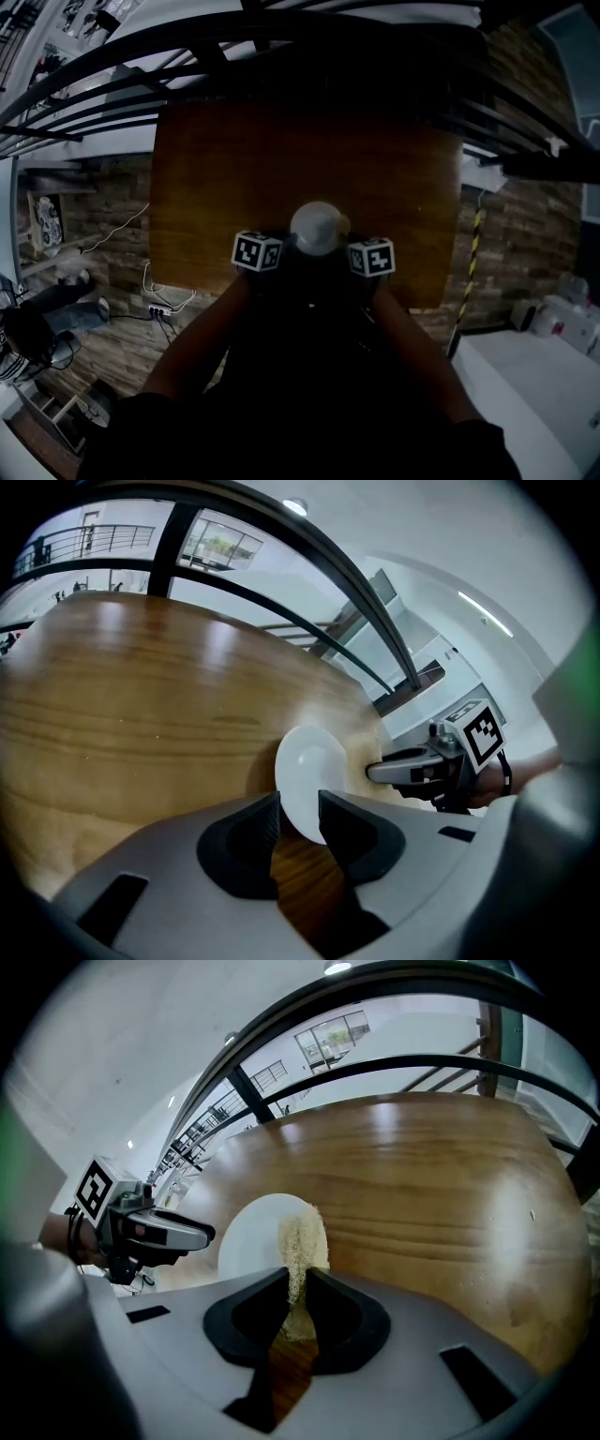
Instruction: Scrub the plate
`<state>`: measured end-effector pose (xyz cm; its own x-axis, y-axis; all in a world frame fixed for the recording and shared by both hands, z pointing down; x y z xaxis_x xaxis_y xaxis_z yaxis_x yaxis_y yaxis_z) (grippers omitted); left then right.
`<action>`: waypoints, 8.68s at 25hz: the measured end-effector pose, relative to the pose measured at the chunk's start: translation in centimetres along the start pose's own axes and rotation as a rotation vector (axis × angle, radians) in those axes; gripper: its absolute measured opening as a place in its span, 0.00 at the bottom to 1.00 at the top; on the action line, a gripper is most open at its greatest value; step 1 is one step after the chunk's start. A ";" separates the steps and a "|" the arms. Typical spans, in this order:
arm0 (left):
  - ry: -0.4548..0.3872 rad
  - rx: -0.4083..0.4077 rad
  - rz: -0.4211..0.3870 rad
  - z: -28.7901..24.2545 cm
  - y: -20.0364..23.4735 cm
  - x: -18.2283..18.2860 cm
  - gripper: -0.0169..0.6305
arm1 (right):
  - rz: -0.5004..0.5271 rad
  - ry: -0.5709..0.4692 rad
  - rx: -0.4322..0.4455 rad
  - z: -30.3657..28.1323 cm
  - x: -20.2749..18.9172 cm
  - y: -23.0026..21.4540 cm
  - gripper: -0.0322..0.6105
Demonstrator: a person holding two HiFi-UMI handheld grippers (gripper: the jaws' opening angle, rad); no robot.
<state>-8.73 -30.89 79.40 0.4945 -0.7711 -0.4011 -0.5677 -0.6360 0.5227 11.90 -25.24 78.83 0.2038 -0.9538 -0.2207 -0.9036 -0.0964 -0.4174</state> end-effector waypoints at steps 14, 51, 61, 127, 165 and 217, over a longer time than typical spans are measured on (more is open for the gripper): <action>0.010 -0.075 0.104 -2.4 0.3 -0.5 0.24 | 0.001 0.025 -0.028 -1.0 -0.9 -1.3 0.14; -0.449 -0.158 -0.041 6.3 -20.2 6.5 0.06 | 0.352 -0.182 0.150 18.4 -2.7 1.0 0.13; -0.446 -0.113 -0.081 7.1 -26.6 1.5 0.06 | 0.424 -0.302 0.120 25.0 -1.1 -0.2 0.13; -0.663 -0.062 -0.104 15.5 -29.4 3.6 0.06 | 0.627 -0.188 0.247 28.5 -6.3 7.3 0.13; -0.606 -0.015 -0.302 16.9 -33.2 2.5 0.06 | 0.720 -0.336 0.285 32.4 -7.2 10.7 0.14; -0.273 1.128 -2.178 23.1 -37.8 8.1 0.06 | 0.899 -0.075 0.248 42.9 0.6 16.4 0.13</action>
<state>1.50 -13.81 38.99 0.5887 0.7431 0.3183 0.3570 0.1143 -0.9271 13.32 -15.22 34.05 -0.5011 -0.6193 -0.6044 -0.6295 0.7401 -0.2364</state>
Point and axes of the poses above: the fingertips, and each gripper's own axes: z backward along the fingers, y to its left, x out of its top, the point moved 7 cm from there along z, backward along the fingers, and after that the axes turned 10 degrees about -z, right-handed, at the moved point
